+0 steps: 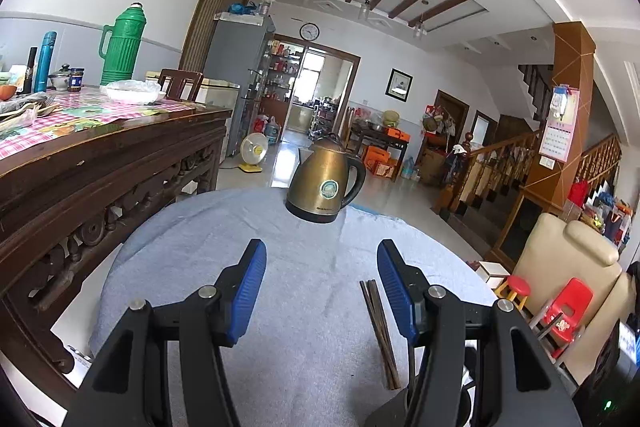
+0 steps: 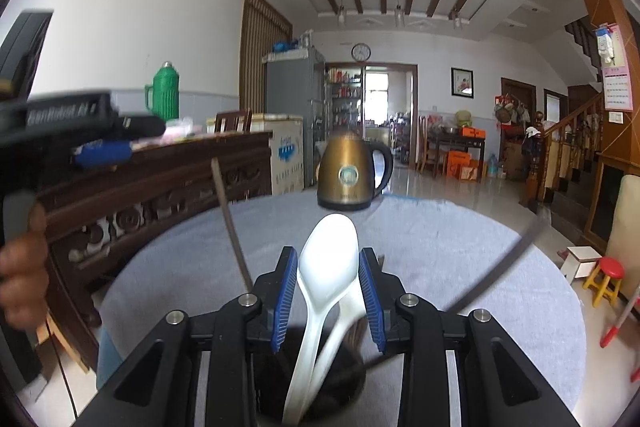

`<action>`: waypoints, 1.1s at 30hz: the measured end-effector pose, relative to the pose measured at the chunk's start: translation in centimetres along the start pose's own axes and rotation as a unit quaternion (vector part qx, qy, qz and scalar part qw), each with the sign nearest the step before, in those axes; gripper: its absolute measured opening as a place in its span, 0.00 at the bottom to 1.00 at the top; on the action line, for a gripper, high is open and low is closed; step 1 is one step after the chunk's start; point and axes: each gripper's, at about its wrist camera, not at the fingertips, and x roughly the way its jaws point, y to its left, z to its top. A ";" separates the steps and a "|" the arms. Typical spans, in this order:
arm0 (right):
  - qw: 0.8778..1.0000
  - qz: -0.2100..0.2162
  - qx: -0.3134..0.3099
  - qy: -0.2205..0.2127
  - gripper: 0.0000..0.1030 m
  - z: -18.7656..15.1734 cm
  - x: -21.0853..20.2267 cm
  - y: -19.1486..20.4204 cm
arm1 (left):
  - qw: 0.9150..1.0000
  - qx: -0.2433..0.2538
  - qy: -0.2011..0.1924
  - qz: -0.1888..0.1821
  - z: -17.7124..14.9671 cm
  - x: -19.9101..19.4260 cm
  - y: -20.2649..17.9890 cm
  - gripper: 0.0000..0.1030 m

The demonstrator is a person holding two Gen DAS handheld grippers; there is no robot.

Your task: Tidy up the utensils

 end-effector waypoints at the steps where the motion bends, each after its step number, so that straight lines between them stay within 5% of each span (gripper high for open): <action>1: 1.000 0.002 0.000 0.004 0.34 -0.3 -0.1 0.0 | 1.000 0.000 0.003 0.000 -0.1 0.1 0.0 0.57; 2: 1.000 0.002 0.000 0.009 0.40 -0.5 -0.4 -0.1 | 1.000 0.001 0.006 -0.001 -0.1 0.2 0.0 0.57; 3: 1.000 0.000 0.000 0.010 0.60 -0.6 -0.7 -0.2 | 1.000 0.002 0.008 0.000 -0.2 0.2 -0.1 0.57; 5: 1.000 -0.007 0.000 -0.006 0.79 -0.5 -1.9 -0.5 | 1.000 0.005 0.012 0.001 -0.2 0.2 -0.1 0.57; 12: 0.997 -0.034 0.023 -0.072 0.79 2.0 -5.3 -2.5 | 1.000 0.012 0.021 0.006 -0.3 0.3 -0.6 0.59; 15: 0.994 -0.055 0.046 -0.087 0.79 2.9 -6.3 -4.2 | 0.999 0.022 0.033 0.022 -0.4 0.7 -0.6 0.69; 22: 0.978 -0.093 0.163 -0.096 0.75 4.2 -8.2 -11.8 | 0.995 0.003 0.081 0.049 -0.9 2.4 1.2 0.76; 33: 0.934 -0.111 0.337 0.025 0.55 -0.7 -5.2 -22.0 | 0.983 0.002 0.156 0.094 -3.0 6.0 3.2 0.76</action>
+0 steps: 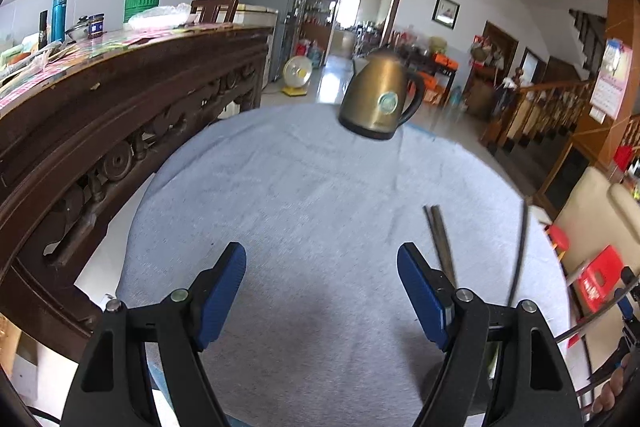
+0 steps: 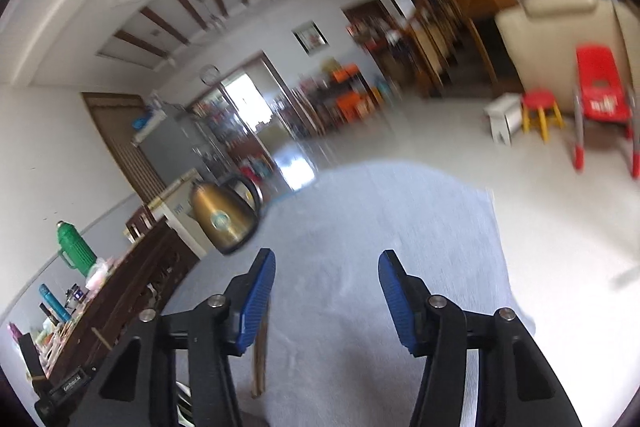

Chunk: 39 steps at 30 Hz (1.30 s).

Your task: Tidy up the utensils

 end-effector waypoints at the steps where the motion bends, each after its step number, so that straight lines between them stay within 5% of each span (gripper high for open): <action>1: 1.000 -0.002 0.005 0.013 0.55 -0.2 0.6 -0.5 | 1.000 0.003 0.003 0.005 -0.1 0.3 0.0 0.76; 14: 0.996 -0.005 0.005 0.092 0.55 -3.1 5.2 -0.2 | 0.996 0.038 0.037 0.075 -1.1 3.2 0.1 0.76; 39: 0.991 0.001 -0.024 0.133 0.55 -5.0 8.0 2.2 | 0.990 0.055 0.059 0.113 -1.8 4.9 0.7 0.76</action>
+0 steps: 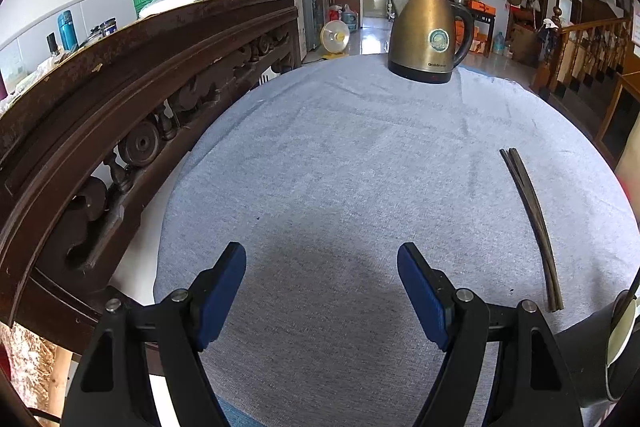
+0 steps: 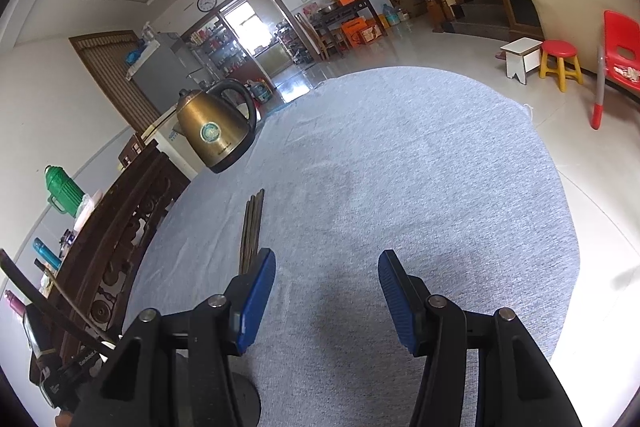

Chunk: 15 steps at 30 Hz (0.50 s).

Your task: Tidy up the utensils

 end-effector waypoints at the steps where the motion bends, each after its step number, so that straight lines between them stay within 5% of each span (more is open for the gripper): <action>1: 1.000 0.000 0.000 0.002 0.55 0.0 0.1 0.0 | 1.000 0.001 -0.002 0.001 0.1 0.0 0.0 0.76; 15: 1.000 0.000 -0.018 0.018 0.55 0.7 2.4 0.8 | 0.995 -0.005 -0.058 0.086 3.7 -1.0 3.4 0.76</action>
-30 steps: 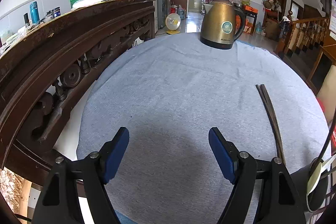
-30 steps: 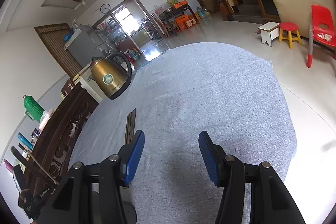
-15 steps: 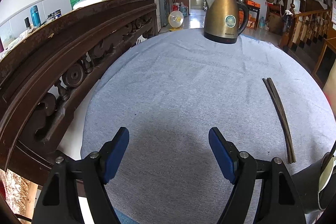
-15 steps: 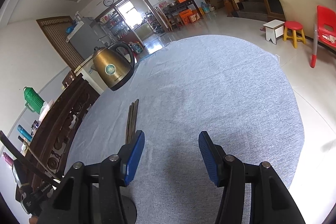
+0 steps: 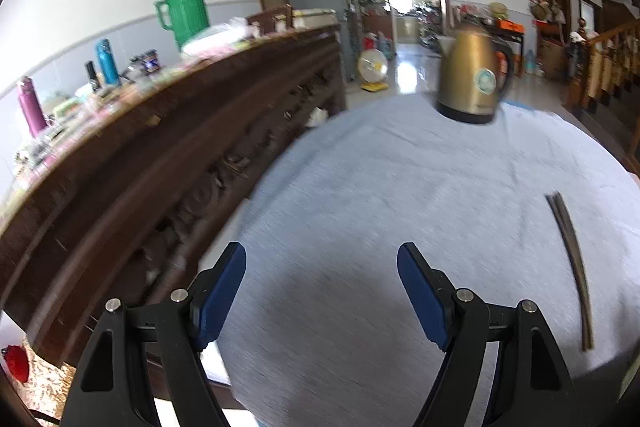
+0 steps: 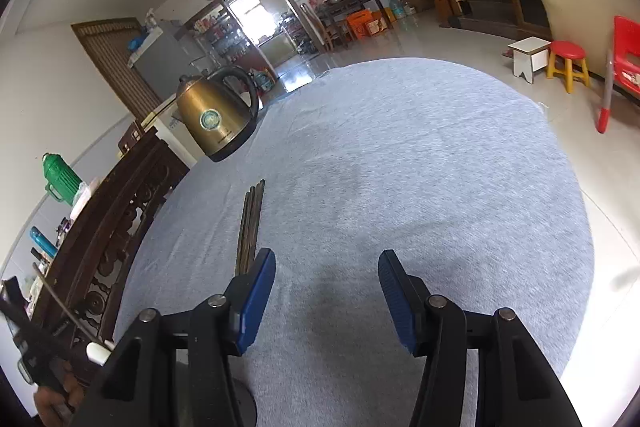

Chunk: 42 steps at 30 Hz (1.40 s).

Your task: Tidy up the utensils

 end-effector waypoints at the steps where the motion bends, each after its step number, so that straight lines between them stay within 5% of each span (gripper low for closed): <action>1: 1.000 0.001 -0.002 0.001 0.55 0.2 0.3 0.1 | 1.000 -0.001 -0.004 0.008 0.4 0.1 0.4 0.76; 8: 0.999 0.018 -0.044 0.024 0.55 2.2 4.1 2.6 | 1.000 0.001 -0.007 0.024 1.7 1.7 1.0 0.77; 15: 0.993 0.060 -0.059 0.085 0.55 5.1 10.2 5.0 | 0.998 0.038 0.029 -0.044 3.0 4.9 -3.6 0.77; 19: 0.988 -0.002 -0.131 0.075 0.55 5.9 12.2 8.1 | 0.992 0.073 0.046 -0.091 3.0 6.3 -8.2 0.77; 26: 0.959 -0.105 -0.261 0.038 0.55 5.8 13.8 13.3 | 0.984 0.109 0.064 -0.123 3.4 8.2 -13.9 0.77; 42: 0.948 -0.137 -0.285 0.019 0.55 6.3 14.7 12.9 | 0.979 0.138 0.070 -0.132 4.2 9.6 -18.6 0.77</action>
